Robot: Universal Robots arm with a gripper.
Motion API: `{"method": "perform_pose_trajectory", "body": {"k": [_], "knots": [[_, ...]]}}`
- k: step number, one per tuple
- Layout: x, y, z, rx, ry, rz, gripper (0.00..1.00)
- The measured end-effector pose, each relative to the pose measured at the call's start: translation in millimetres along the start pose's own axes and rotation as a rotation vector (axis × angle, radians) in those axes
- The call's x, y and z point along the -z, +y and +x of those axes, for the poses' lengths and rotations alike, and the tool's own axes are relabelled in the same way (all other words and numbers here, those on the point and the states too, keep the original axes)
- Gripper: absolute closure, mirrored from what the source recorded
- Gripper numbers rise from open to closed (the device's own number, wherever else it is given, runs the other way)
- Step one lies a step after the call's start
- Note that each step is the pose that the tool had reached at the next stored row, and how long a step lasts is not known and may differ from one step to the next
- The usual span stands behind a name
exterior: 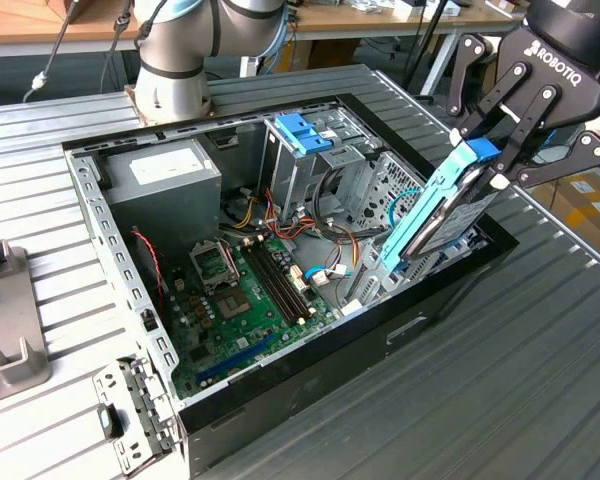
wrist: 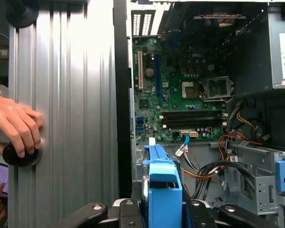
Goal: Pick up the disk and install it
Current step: 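Pick up the disk, then insert the disk into the insertion slot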
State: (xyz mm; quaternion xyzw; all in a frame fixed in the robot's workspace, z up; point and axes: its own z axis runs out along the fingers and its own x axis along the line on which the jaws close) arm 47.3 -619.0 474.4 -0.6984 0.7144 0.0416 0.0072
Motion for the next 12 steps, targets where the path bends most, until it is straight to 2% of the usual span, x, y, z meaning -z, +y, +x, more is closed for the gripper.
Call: {"method": "perform_pose_trajectory", "body": {"k": [7,12], "knots": [[-3.3,-12.2,-5.7,0.001,0.0001,-0.0023,0.63],[-5.6,-18.7,-15.9,0.002,0.0002,-0.003,0.63]]}}
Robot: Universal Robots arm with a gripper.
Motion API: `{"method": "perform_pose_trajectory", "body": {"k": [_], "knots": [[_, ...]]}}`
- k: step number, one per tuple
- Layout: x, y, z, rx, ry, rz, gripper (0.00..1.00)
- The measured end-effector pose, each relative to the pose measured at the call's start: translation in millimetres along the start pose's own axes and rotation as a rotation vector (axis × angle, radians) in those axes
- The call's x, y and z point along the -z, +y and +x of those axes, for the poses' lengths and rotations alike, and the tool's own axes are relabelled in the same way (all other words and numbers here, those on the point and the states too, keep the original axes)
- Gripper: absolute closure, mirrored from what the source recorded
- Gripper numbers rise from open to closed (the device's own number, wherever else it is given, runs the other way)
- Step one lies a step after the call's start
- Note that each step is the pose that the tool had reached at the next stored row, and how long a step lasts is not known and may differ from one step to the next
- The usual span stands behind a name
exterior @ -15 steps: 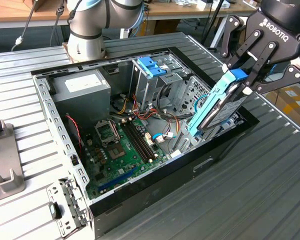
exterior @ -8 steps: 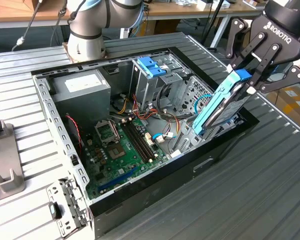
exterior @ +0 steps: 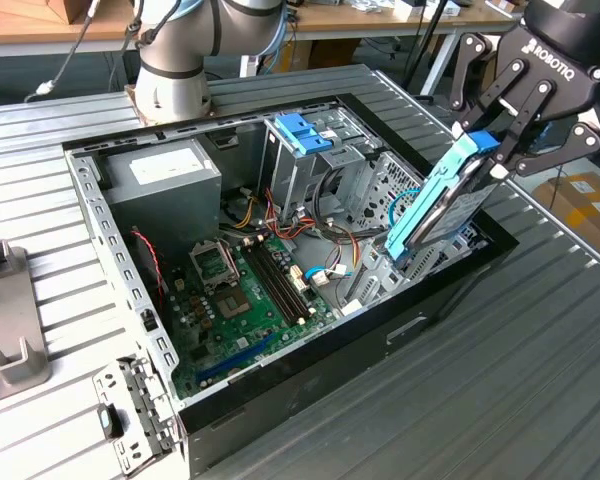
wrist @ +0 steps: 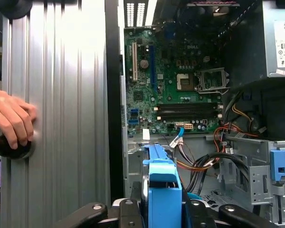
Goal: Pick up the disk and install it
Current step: 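Insert the disk into the insertion slot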
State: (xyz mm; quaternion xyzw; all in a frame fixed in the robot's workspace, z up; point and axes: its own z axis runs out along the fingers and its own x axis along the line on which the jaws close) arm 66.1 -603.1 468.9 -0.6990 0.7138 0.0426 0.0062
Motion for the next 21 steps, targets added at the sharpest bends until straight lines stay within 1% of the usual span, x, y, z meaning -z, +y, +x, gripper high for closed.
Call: {"method": "perform_pose_trajectory", "body": {"k": [1,2,3,4,6,10,15,18,21], "knots": [[-3.9,-3.6,-8.0,0.007,0.0007,-0.0007,0.63],[-14.9,-9.2,-20.3,0.012,0.0016,-0.0013,0.63],[-18.8,-9.5,-20.3,0.005,0.0018,-0.0008,0.63],[-20.8,-9.6,-20.0,0.005,0.0017,-0.0007,0.63],[-22.3,-9.8,-19.9,0.005,0.0018,-0.0008,0.63],[-23.9,-11.5,-19.8,0.005,0.002,-0.0008,0.63],[-24.7,-19.4,-19.8,0.005,0.0004,-0.0006,0.63],[-23.5,-25.1,-20.1,0.004,0.0021,-0.001,0.63],[-23.8,-25.8,-20.0,0.005,0.0015,-0.0007,0.63]]}}
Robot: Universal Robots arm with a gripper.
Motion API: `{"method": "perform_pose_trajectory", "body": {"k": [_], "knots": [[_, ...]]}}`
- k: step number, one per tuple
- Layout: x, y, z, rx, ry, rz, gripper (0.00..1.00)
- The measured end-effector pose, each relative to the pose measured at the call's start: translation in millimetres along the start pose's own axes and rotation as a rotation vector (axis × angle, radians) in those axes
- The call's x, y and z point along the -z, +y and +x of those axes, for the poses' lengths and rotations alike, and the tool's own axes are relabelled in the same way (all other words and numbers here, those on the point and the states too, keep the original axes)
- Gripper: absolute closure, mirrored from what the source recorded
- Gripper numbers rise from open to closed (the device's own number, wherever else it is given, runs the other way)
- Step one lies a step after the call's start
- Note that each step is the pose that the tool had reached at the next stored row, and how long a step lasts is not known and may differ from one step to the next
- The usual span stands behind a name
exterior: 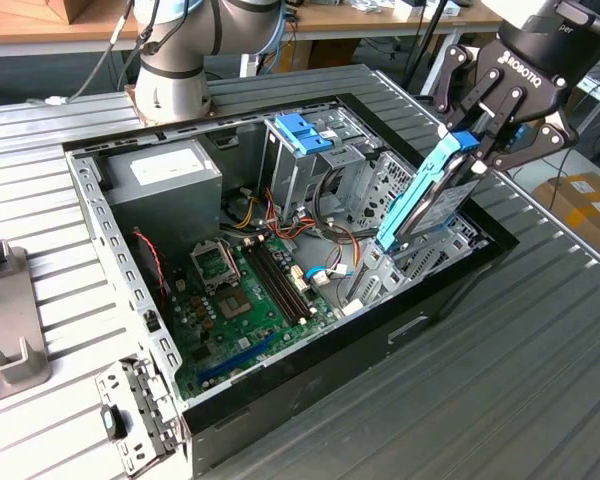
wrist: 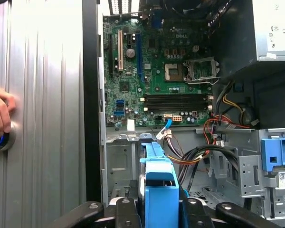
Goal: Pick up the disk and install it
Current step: 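Insert the disk into the insertion slot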
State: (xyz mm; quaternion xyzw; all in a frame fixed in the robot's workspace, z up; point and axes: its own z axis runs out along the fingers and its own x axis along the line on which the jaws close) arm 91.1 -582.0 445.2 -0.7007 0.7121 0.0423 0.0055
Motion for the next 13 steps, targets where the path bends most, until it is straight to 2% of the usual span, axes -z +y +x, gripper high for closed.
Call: {"method": "perform_pose_trajectory", "body": {"k": [13], "knots": [[-7.4,-0.6,2.3,0.0,-0.0007,0.0004,0.63]]}}
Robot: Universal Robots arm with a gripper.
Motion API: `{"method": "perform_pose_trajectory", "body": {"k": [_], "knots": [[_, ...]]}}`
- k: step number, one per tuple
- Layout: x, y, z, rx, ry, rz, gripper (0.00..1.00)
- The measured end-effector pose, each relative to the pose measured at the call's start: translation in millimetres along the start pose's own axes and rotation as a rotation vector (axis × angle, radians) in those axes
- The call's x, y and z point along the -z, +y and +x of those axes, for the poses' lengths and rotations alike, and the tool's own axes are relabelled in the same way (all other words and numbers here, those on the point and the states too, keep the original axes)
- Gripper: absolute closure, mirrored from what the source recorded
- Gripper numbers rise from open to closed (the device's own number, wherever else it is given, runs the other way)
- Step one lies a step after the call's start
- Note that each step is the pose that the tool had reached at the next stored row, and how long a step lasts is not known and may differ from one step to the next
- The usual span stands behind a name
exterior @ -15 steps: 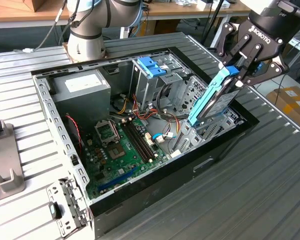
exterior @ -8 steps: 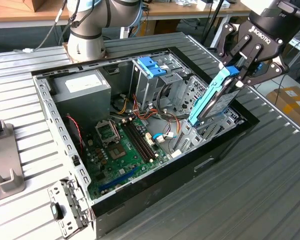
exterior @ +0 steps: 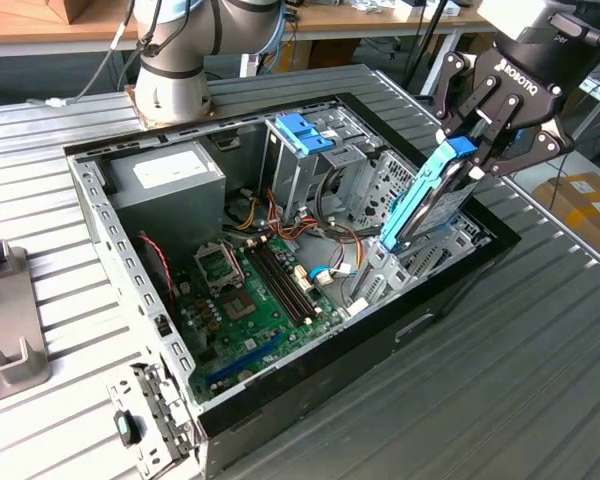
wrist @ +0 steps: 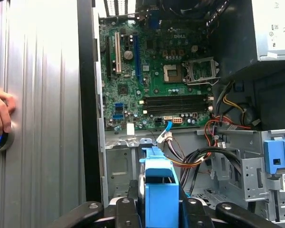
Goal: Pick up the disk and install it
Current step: 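Insert the disk into the insertion slot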
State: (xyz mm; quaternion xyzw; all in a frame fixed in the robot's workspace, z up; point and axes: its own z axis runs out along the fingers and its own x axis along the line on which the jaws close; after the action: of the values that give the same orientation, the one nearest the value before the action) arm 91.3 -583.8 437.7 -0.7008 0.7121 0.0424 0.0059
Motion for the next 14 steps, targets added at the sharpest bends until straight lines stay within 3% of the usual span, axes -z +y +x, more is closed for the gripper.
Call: {"method": "perform_pose_trajectory", "body": {"k": [14], "knots": [[-6.1,0.2,4.3,0.0,0.0008,-0.0004,0.63]]}}
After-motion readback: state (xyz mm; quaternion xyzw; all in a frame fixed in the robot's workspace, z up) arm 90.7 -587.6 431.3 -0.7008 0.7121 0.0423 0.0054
